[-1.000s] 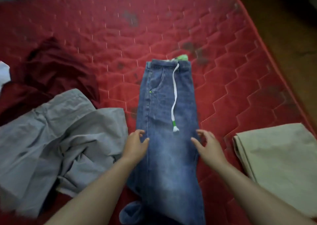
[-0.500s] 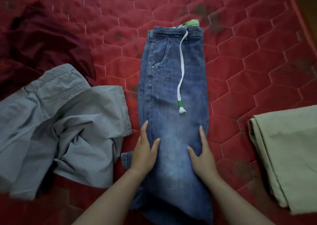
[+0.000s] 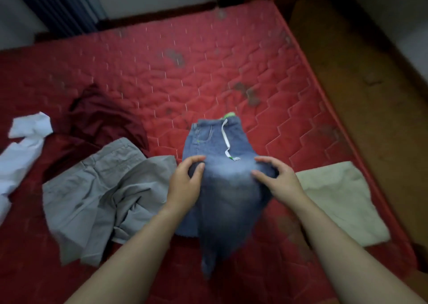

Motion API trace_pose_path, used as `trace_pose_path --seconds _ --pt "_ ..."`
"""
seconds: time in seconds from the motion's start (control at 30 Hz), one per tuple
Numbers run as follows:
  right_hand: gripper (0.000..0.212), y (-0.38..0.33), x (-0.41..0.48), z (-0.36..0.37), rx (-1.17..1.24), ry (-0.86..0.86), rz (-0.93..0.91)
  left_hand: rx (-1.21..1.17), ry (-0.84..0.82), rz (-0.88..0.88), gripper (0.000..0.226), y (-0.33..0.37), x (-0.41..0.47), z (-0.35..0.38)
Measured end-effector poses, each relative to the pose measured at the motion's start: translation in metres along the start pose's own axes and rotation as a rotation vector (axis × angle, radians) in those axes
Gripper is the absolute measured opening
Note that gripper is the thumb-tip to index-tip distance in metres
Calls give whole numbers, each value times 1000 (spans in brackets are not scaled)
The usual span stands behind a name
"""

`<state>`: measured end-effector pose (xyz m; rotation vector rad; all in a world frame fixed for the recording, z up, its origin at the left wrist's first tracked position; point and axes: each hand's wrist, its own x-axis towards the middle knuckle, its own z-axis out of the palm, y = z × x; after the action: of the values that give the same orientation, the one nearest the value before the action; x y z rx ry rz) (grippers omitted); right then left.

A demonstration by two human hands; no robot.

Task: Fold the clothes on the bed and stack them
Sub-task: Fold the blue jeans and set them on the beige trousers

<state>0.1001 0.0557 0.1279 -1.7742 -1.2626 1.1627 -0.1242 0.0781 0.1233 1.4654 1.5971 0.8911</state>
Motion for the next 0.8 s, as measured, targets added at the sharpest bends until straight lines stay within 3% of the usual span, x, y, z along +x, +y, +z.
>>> trace_pose_path --seconds 0.07,0.1,0.17,0.23,0.33,0.43,0.47,0.53,0.63,0.8 --pt "71 -44 -16 -21 -128 -174 -5 -1 -5 27 21 48 4 -32" --pt "78 -64 -25 -28 -220 -219 -40 44 -64 40 30 71 4 -50" --pt "65 -97 -37 -38 -323 -163 -126 254 -230 74 57 105 3 -80" --pt "45 -132 -50 -49 -339 -2 -221 444 -290 142 64 135 -4 -105" --pt "19 -169 -74 -63 -399 190 -428 533 -132 247 34 172 -24 -132" --pt "3 -179 -105 -73 -350 361 -510 630 150 418 14 184 -51 -146" --pt "3 -180 -114 -75 -286 368 -521 582 183 469 14 185 -60 -148" --pt "5 -181 -134 -77 -141 321 -526 370 89 548 12 184 -78 -151" --pt "5 -176 -153 -71 -57 307 -514 72 35 501 2 180 -93 -145" --pt "4 -154 -118 -58 -17 358 -419 21 164 445 12 149 -67 -115"
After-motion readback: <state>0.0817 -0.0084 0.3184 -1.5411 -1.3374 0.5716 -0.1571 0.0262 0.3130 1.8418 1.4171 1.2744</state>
